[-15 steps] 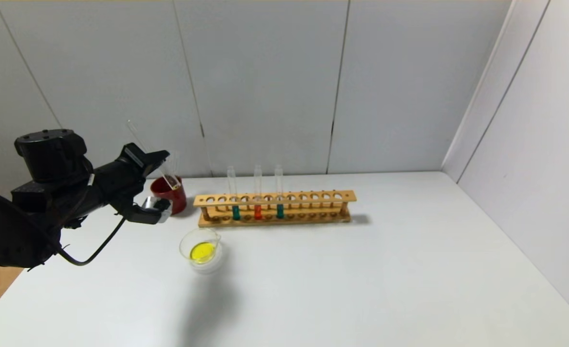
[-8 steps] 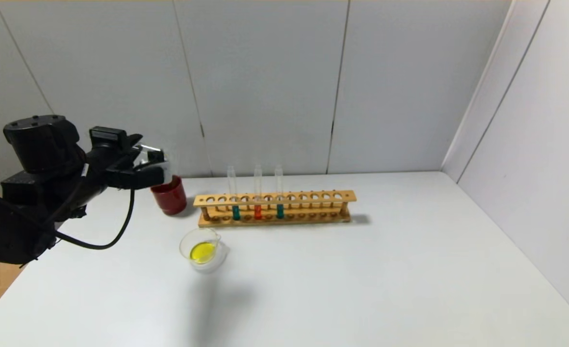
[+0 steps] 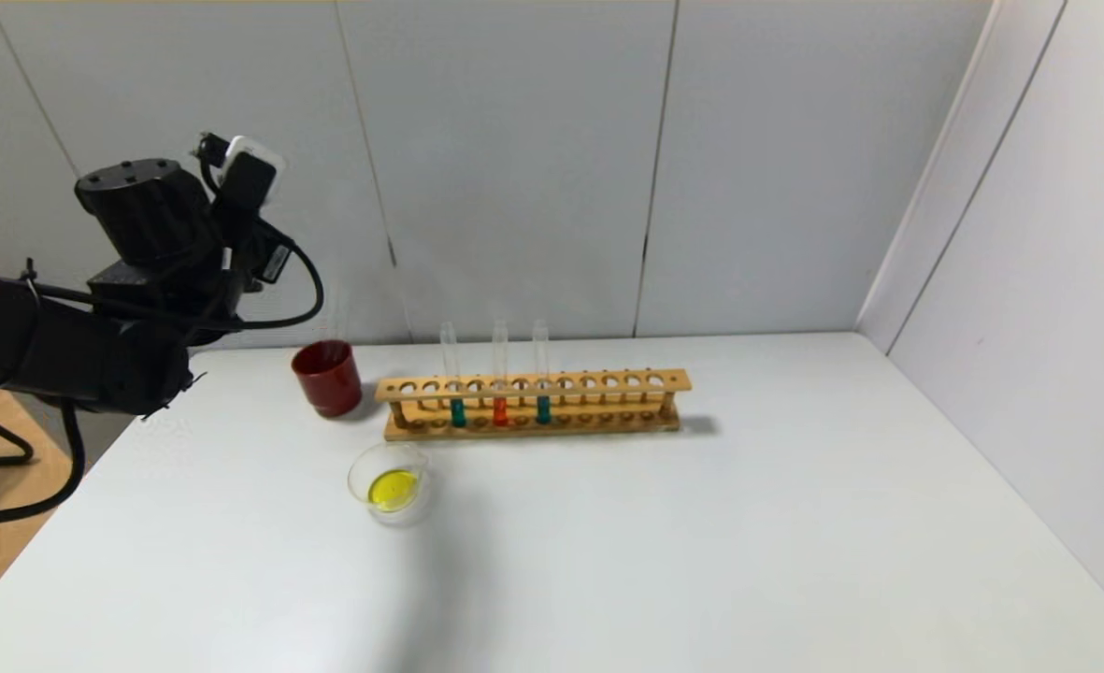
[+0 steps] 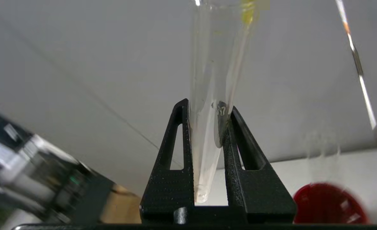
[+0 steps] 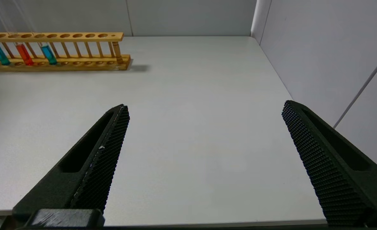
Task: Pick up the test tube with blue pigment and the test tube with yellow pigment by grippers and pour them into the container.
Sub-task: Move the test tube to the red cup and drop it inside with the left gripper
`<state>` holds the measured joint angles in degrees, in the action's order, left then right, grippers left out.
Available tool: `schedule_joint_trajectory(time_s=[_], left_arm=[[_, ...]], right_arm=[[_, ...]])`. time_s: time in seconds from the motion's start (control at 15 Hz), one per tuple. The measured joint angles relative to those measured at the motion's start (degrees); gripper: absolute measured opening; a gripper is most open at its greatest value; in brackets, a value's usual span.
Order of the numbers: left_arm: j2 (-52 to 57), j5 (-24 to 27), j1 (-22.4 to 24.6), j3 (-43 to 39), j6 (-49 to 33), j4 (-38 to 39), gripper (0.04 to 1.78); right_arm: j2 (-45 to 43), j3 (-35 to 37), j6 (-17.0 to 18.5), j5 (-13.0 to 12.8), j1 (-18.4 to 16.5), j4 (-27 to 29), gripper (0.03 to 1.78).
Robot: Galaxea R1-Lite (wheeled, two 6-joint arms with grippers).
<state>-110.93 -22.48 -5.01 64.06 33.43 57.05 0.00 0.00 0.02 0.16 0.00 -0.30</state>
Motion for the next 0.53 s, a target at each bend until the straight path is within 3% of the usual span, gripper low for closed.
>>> schedule_joint_trajectory(time_s=[0.27,0.53], left_arm=[[-2.44,-0.21,0.85,1.56,-13.86,-2.36,0.32],[-5.16,0.00,1.35,3.24,-18.03,-5.32,0.32]], right_arm=[[0.00,0.00,0.00,-0.02,0.00,-0.02,1.75],[0.00,0.00,0.00,0.00,0.00,0.00,1.75]])
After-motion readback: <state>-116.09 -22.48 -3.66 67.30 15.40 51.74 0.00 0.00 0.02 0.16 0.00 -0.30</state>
